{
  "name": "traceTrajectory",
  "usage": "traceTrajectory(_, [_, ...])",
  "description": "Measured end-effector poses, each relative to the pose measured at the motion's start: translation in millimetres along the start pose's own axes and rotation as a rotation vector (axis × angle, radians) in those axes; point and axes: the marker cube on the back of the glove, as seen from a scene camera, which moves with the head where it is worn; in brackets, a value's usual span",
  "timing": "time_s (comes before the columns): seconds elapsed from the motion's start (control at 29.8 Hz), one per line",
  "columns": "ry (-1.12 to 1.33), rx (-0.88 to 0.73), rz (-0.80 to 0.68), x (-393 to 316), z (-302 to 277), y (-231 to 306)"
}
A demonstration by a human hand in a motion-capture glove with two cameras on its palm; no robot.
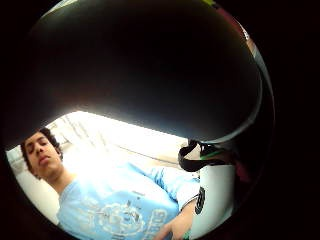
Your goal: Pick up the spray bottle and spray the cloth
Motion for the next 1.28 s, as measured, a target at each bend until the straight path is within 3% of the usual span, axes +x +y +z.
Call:
traceTrajectory(0.34, [0.127, -0.015, 0.010, -2, -55, 34])
traceTrajectory(0.7, [0.524, 0.073, 0.109, 13, -167, 135])
traceTrajectory(1.01, [0.713, 0.127, 0.194, 32, -226, 205])
traceTrajectory(1.28, [0.770, 0.100, 0.252, 41, -252, 223])
